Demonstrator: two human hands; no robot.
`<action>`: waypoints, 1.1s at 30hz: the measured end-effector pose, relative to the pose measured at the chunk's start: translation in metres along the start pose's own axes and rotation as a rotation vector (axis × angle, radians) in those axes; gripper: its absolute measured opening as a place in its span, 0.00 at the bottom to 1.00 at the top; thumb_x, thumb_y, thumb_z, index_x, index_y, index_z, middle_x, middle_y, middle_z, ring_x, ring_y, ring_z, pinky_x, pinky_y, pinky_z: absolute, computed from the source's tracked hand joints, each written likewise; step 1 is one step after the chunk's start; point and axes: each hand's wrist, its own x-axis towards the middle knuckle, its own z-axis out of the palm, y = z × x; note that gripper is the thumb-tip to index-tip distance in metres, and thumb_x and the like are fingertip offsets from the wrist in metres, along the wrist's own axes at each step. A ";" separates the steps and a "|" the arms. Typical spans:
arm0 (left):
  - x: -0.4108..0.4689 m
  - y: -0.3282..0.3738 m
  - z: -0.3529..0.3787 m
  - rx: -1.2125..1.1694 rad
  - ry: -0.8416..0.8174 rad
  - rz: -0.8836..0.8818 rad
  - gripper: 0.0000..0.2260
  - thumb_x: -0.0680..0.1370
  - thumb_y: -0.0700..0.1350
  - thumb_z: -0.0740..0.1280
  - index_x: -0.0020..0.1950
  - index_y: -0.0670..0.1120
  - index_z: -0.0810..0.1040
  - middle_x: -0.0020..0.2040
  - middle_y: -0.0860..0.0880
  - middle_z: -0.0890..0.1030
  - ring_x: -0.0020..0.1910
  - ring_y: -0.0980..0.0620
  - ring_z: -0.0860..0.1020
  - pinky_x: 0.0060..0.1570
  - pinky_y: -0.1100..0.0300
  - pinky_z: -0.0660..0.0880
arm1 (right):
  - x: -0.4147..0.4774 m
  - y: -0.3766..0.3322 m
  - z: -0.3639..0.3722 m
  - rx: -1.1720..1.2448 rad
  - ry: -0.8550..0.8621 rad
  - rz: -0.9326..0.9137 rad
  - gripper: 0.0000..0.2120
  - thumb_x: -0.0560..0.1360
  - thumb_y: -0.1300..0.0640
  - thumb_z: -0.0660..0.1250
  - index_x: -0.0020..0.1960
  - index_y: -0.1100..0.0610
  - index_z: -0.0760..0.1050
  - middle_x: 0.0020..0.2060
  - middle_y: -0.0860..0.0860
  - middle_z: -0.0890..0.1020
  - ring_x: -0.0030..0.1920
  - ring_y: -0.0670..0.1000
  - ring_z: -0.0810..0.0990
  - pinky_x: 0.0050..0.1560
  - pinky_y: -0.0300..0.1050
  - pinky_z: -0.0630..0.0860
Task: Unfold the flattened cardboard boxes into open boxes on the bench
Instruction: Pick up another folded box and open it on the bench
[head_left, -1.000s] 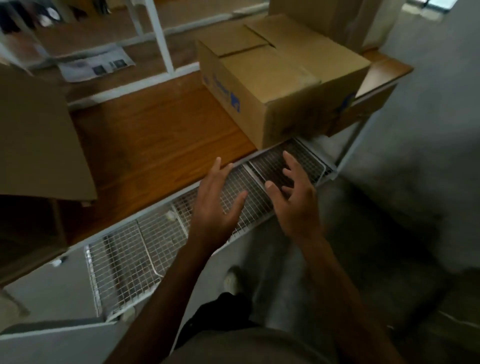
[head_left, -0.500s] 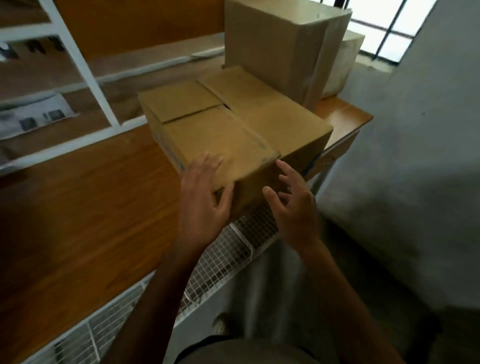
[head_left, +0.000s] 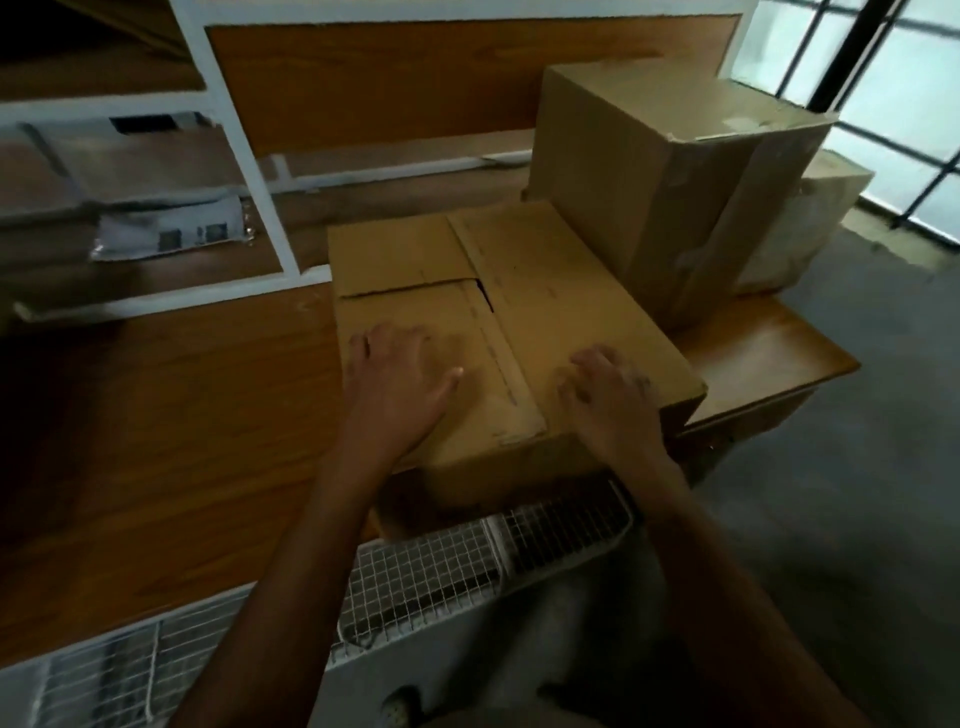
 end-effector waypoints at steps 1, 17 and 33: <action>0.000 0.004 0.007 -0.001 -0.016 -0.049 0.31 0.74 0.68 0.58 0.72 0.52 0.66 0.74 0.44 0.65 0.75 0.41 0.58 0.74 0.43 0.54 | 0.007 0.013 0.000 -0.092 -0.019 -0.061 0.15 0.79 0.47 0.63 0.63 0.50 0.75 0.66 0.51 0.74 0.66 0.57 0.71 0.66 0.55 0.65; 0.002 0.008 0.026 0.130 0.014 -0.448 0.34 0.71 0.75 0.48 0.65 0.53 0.68 0.73 0.43 0.64 0.70 0.35 0.64 0.65 0.34 0.64 | 0.033 0.098 -0.028 0.571 0.038 0.365 0.22 0.74 0.43 0.71 0.63 0.55 0.77 0.52 0.49 0.79 0.51 0.50 0.76 0.46 0.43 0.69; -0.043 -0.032 -0.037 -0.518 0.023 -0.518 0.35 0.72 0.72 0.61 0.72 0.51 0.67 0.69 0.43 0.71 0.63 0.43 0.73 0.60 0.43 0.72 | 0.008 -0.051 -0.100 0.348 0.170 0.006 0.15 0.78 0.47 0.64 0.63 0.50 0.75 0.55 0.49 0.81 0.55 0.54 0.79 0.56 0.54 0.76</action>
